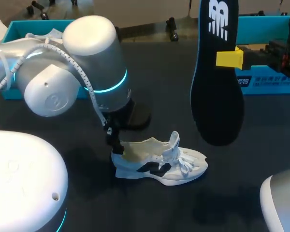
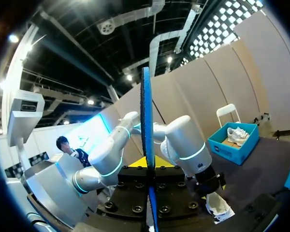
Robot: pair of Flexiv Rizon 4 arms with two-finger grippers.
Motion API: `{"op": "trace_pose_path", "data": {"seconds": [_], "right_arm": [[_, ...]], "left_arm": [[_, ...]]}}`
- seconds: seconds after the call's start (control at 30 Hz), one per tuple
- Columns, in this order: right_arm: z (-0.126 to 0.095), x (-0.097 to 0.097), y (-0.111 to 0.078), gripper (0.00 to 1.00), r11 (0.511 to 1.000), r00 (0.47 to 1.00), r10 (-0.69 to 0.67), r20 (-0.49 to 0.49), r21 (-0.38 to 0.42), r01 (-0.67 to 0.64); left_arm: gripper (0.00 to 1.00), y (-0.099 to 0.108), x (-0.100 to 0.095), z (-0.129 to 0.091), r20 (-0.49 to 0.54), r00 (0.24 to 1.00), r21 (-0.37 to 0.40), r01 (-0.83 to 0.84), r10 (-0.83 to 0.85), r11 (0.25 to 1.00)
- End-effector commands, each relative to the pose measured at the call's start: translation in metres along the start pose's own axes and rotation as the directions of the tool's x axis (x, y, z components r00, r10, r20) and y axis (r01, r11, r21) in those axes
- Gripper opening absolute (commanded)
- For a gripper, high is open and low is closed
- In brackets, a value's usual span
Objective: Take the shoe out of the shoebox, open the shoe tongue, remove and reinsert the insole, then place the shoe into the shoebox
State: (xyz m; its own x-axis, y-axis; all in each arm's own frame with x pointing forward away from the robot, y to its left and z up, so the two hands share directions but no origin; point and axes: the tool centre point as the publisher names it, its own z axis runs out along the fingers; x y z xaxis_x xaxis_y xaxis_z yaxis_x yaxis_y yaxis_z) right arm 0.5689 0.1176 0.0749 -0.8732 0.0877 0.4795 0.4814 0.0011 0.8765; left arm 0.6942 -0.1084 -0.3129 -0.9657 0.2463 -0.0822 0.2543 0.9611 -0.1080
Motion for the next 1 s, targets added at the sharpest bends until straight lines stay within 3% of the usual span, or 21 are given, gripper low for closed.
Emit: {"op": "trace_pose_path", "data": {"seconds": [0.03, 0.43, 0.63, 0.83, 1.0], "right_arm": [[0.004, -0.003, 0.005, 0.00, 1.000, 1.000, 0.002, -0.003, 0.007, -0.002], [0.004, -0.003, 0.005, 0.00, 1.000, 1.000, 0.002, -0.003, 0.007, -0.002], [0.004, -0.003, 0.005, 0.00, 1.000, 1.000, 0.002, -0.003, 0.007, -0.002], [0.004, -0.003, 0.005, 0.00, 1.000, 1.000, 0.002, -0.003, 0.007, -0.002], [0.004, -0.003, 0.005, 0.00, 1.000, 1.000, 0.002, -0.003, 0.007, -0.002]], "left_arm": [[1.00, -0.010, -0.007, 0.006, 0.005, 1.000, -0.005, 0.002, -0.002, 1.000], [1.00, -0.039, -0.043, 0.029, 0.036, 0.999, 0.011, 0.028, -0.028, 1.000], [1.00, -0.050, -0.051, 0.042, 0.041, 0.998, 0.012, 0.039, -0.039, 0.999], [0.88, -0.056, -0.047, 0.055, 0.024, 0.999, 0.007, 0.039, -0.039, 0.999], [0.64, -0.057, -0.044, 0.062, 0.002, 0.998, 0.012, 0.056, -0.056, 0.998]]}}
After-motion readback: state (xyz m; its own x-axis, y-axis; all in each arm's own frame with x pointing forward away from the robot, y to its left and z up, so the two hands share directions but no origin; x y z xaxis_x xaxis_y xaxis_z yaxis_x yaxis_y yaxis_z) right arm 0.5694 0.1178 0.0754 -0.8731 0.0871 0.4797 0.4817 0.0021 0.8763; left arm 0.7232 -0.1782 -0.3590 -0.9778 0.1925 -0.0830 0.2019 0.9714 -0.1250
